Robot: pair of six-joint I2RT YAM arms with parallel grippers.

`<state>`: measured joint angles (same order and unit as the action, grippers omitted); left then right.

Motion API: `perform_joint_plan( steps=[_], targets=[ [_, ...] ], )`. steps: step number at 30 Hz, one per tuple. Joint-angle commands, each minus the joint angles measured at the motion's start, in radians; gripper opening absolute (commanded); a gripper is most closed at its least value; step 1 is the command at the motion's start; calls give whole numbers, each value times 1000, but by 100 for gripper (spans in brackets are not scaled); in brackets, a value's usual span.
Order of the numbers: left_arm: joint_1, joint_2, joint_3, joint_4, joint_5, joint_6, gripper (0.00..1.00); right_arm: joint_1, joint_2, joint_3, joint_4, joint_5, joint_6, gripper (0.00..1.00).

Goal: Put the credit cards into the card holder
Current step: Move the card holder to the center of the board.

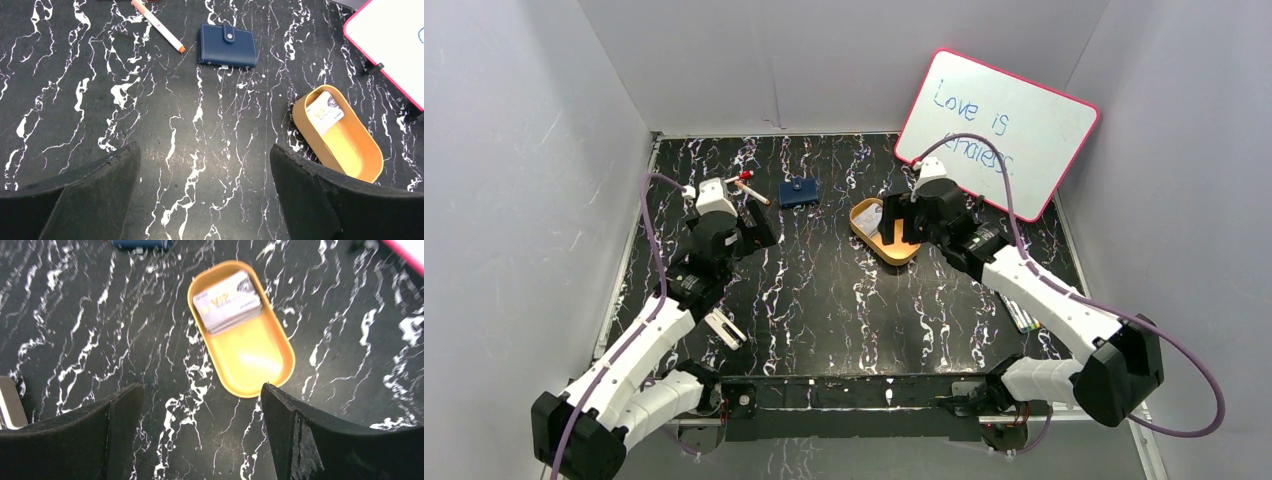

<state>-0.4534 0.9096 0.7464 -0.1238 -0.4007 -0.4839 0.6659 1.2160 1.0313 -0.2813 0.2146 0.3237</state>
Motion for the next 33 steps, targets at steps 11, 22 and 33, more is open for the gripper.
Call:
perform_joint_plan(
  steps=[11,22,33],
  targets=[
    [7,70,40,-42,3,-62,96,-67,66,-113,147,-85,127,84],
    [210,356,183,-72,314,-314,94,-39,166,-53,236,-175,141,81],
    [189,901,621,-25,197,-429,90,-37,135,-59,252,-185,138,81]
  ],
)
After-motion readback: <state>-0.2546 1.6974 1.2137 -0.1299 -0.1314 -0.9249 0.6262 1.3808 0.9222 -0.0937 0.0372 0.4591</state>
